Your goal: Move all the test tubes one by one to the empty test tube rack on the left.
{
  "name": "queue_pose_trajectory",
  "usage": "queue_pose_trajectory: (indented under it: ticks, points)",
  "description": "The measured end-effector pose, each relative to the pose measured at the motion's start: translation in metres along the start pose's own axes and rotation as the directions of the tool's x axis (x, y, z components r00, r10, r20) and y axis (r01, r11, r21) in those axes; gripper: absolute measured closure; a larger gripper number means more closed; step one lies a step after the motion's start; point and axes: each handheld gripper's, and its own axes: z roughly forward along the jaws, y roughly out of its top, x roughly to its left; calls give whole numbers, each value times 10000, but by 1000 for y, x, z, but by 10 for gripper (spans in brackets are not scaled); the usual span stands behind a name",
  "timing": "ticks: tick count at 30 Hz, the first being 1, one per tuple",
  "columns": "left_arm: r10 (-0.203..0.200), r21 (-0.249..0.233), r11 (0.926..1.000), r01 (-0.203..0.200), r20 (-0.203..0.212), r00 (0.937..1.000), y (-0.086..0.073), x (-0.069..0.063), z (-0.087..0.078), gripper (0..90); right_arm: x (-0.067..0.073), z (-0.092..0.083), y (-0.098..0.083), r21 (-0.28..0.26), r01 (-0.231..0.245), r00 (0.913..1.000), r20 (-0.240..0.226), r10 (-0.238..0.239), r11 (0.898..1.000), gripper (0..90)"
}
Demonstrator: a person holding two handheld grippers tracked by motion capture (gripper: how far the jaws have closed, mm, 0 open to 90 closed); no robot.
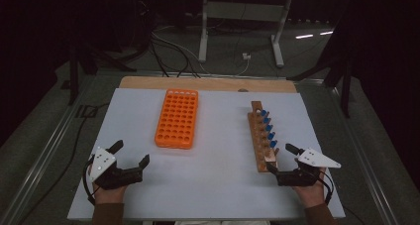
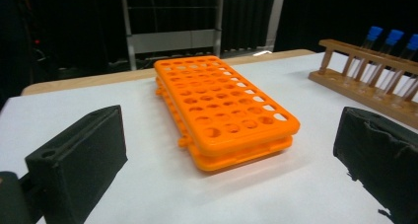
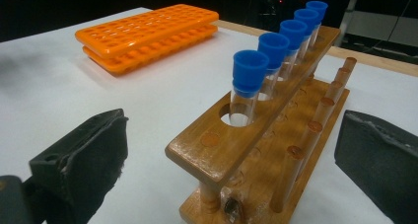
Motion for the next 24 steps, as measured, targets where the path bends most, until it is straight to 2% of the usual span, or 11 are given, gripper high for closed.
queue_pose_trajectory:
  ticks: [3,7,10,14,17,20,21,23,24]
  points:
    - [-40,161,9999,43,-195,9998,2,1,-2,7,0,-2,2,9,-58,10000,20,58,10000,0]
    - [-72,259,9996,77,-195,9998,2,2,-2,7,3,-6,6,90,200,9994,293,-202,9998,0]
    - [9,552,9985,3,-227,9997,0,0,2,7,1,-9,11,14,32,9995,304,-33,10000,0]
    - [-81,566,9984,94,-229,9997,0,-1,4,7,-4,-10,22,13,-177,9994,309,176,9998,1]
    - [-124,621,9980,138,-216,9997,-1,-1,5,7,-7,-8,29,193,-318,9990,336,311,9993,58]
    - [-201,762,9969,213,-169,9997,-2,0,7,6,-7,-3,33,530,-366,9992,174,357,9979,109]
    - [-201,762,9969,213,-169,9997,-2,0,7,7,-7,-1,34,559,-388,9992,142,380,9977,161]
    - [-166,838,9963,177,-137,9998,-3,-1,8,6,-8,0,35,608,-452,9990,56,449,9971,185]
    - [-74,898,9959,82,-101,9999,-3,-2,9,6,-8,4,38,757,-467,9989,-23,471,9960,304]
